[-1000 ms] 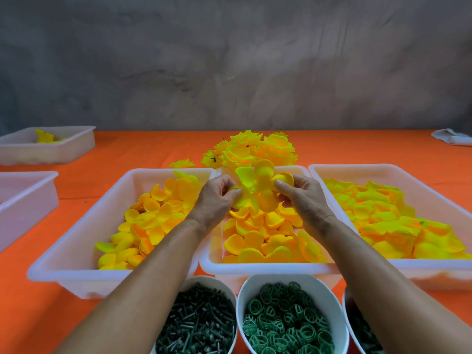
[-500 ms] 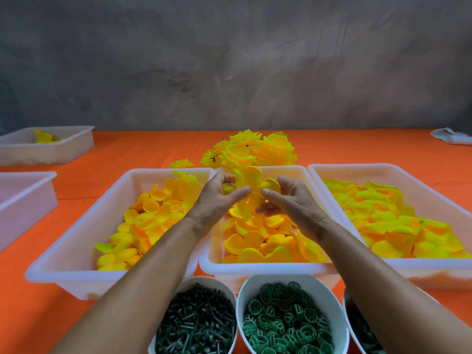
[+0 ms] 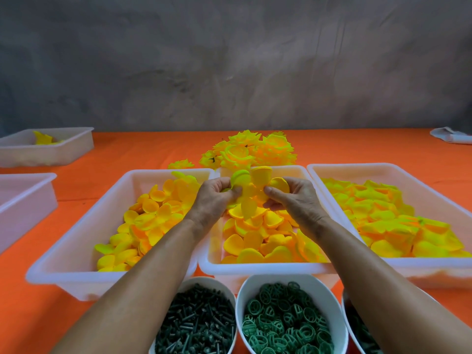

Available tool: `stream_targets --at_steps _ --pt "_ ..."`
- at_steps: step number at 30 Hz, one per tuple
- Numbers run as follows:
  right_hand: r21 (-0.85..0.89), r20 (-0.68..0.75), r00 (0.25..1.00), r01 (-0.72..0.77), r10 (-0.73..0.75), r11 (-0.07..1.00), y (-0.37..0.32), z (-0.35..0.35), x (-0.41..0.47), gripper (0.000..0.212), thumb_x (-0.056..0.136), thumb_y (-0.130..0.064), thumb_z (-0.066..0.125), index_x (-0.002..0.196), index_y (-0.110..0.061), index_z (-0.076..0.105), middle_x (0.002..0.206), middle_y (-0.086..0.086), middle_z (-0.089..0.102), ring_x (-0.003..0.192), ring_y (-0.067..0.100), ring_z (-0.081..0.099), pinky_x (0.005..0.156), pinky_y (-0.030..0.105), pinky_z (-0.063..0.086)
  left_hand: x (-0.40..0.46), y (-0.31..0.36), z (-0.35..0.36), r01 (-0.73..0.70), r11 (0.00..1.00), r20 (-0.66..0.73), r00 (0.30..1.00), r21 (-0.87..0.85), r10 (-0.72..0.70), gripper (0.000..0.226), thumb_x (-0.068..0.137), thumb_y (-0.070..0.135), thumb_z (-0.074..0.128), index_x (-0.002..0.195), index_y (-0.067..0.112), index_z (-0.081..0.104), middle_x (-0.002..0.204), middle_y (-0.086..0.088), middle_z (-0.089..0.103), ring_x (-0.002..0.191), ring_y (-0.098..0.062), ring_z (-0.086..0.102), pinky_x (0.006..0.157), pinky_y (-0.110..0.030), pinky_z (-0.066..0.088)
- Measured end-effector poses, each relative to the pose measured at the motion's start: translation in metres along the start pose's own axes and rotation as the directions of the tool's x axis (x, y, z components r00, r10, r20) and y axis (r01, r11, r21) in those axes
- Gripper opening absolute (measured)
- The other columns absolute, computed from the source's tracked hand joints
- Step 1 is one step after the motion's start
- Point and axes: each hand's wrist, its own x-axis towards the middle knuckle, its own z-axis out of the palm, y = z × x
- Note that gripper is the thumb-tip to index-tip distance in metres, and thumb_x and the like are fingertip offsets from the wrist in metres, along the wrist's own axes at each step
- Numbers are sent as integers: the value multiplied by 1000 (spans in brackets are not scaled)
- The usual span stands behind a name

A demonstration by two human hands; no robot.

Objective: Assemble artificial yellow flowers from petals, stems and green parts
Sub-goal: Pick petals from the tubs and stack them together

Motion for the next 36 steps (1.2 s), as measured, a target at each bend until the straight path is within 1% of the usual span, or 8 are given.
stream_targets --at_steps 6,11,16,22,26,29,31,36 --pt "-47 -15 1000 -13 12 999 1 -1 0 7 86 -11 66 91 -8 65 71 9 68 55 12 66 52 22 51 1 -2 1 27 999 22 999 39 -28 11 92 4 54 92 1 65 46 15 57 39 4 48 41 -6 34" --pt "-64 83 996 -10 15 998 -2 -2 -2 6 86 -7 65 81 -10 64 69 8 67 55 12 65 52 21 52 0 -5 -3 -24 995 13 1000 97 23 18 91 4 58 74 9 63 45 16 53 39 4 43 42 -6 31" --pt "-99 -28 999 -42 39 994 1 -1 1 6 86 -8 66 81 -11 64 67 10 66 51 12 63 52 25 51 1 -7 -3 -42 984 47 998 175 34 23 90 4 60 69 14 59 46 17 48 42 4 39 43 -8 30" --pt "-88 -284 954 -130 100 988 4 -13 6 18 85 -4 65 71 -14 61 60 8 58 39 7 58 42 21 50 1 -4 -3 8 999 -44 999 38 -6 13 87 -2 60 90 8 67 53 18 63 48 8 55 47 -5 38" --pt "-69 -214 963 -181 163 981 4 -7 5 12 90 -12 61 78 -11 63 75 13 65 57 21 64 60 33 55 1 -4 -2 -3 999 -81 997 46 7 20 92 -2 54 77 8 62 42 15 53 37 3 44 40 -7 32" --pt "25 -271 949 -161 162 987 -1 -8 6 14 94 -13 53 84 -11 64 78 9 67 55 16 66 48 23 52 1 -5 -3 -27 999 -120 992 19 29 27 91 -1 56 68 14 58 41 13 51 36 2 40 38 -9 30" --pt "16 -315 938 -150 147 989 -2 -11 5 16 93 -15 55 81 -16 65 74 5 67 49 9 65 41 18 45 1 -6 -4 -42 999 -127 991 26 45 20 88 2 61 70 13 60 44 13 53 37 3 42 40 -8 31" --pt "-38 -286 949 -149 132 988 -3 -9 1 16 89 -18 61 74 -19 65 67 2 67 48 7 62 44 20 40 4 -11 -6 18 1000 -138 990 14 -16 3 83 8 68 81 6 66 50 12 55 40 3 42 40 -10 32"
